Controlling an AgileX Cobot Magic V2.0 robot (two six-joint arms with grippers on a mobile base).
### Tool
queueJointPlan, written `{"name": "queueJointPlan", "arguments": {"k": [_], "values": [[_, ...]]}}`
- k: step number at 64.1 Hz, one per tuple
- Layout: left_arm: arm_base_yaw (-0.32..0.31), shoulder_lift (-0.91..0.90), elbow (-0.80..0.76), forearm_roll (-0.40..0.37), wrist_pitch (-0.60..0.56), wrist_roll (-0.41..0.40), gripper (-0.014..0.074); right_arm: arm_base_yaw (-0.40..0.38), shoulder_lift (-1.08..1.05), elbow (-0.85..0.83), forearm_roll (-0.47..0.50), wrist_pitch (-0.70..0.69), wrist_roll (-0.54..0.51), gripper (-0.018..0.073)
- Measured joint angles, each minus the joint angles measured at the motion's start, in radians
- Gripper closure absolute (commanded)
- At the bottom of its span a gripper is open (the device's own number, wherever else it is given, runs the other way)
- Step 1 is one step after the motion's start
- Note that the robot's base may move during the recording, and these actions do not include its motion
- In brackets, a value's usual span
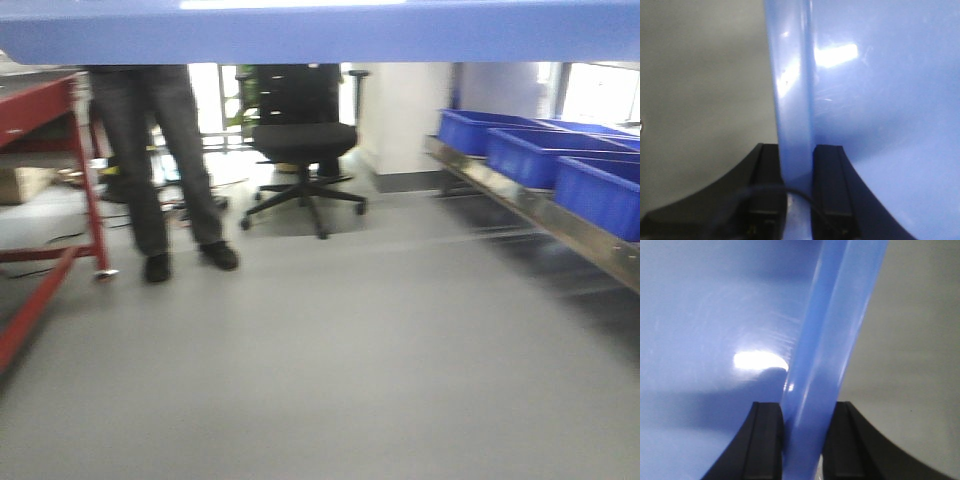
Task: Grab blue tray and place on right shelf
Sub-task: 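Drive the base away from the table carrying the tray, then drive up to the steel shelf rack with blue bins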
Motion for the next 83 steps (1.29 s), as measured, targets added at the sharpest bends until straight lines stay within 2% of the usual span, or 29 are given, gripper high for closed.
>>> {"name": "queueJointPlan", "arguments": {"k": [83], "values": [[0.000, 0.000, 0.000, -0.002, 0.000, 0.000, 0.0645, 0.000, 0.000, 0.000, -0.002, 0.000, 0.000, 0.0503]]}}
